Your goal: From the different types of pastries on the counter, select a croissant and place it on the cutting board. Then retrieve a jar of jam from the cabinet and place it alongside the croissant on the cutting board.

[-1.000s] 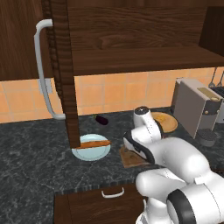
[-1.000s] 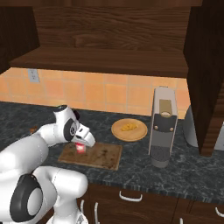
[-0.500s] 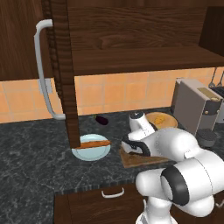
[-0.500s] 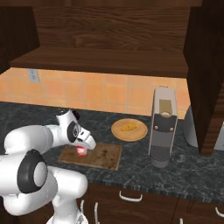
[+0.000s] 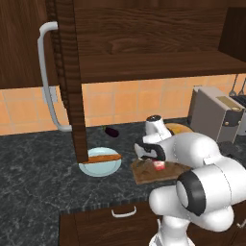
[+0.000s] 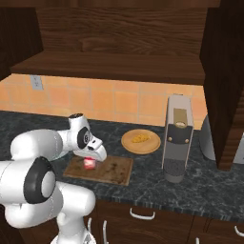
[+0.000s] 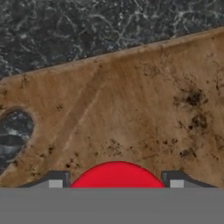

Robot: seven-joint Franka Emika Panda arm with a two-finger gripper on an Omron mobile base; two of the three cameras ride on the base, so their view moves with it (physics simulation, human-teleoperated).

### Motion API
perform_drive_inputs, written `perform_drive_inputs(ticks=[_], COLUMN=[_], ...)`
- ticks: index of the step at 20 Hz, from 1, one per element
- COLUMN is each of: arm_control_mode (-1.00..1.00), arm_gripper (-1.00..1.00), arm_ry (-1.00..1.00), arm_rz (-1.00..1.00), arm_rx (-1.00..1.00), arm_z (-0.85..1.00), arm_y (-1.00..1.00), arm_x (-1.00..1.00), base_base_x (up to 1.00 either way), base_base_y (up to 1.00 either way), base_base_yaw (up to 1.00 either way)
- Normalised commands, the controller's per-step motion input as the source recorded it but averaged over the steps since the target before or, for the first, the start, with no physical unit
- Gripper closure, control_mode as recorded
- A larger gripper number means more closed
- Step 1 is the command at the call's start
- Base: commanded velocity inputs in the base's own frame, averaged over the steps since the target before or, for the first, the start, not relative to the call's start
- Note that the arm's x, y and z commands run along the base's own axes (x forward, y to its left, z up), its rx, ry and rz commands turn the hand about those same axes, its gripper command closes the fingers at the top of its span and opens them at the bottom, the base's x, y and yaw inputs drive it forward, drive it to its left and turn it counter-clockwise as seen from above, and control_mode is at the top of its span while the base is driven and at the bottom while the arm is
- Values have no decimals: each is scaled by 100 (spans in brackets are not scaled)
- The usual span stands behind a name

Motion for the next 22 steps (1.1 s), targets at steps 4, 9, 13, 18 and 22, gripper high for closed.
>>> perform_drive_inputs(ticks=[4, 9, 13, 18, 22], arm_control_mode=[-100, -100, -100, -100, -100], arm_gripper=[-100, -100, -100, -100, -100], arm_ry=[-3, 0, 0, 9, 12], arm_rz=[-1, -6, -9, -4, -3], arm_rx=[27, 18, 2, 4, 0], arm_z=[25, 52, 89, 68, -5], arm_y=[-21, 0, -5, -37, -54], arm_x=[-65, 2, 98, 90, 89], base_base_x=[0, 0, 0, 0, 0], base_base_y=[0, 0, 0, 0, 0], base_base_yaw=[0, 0, 0, 0, 0])
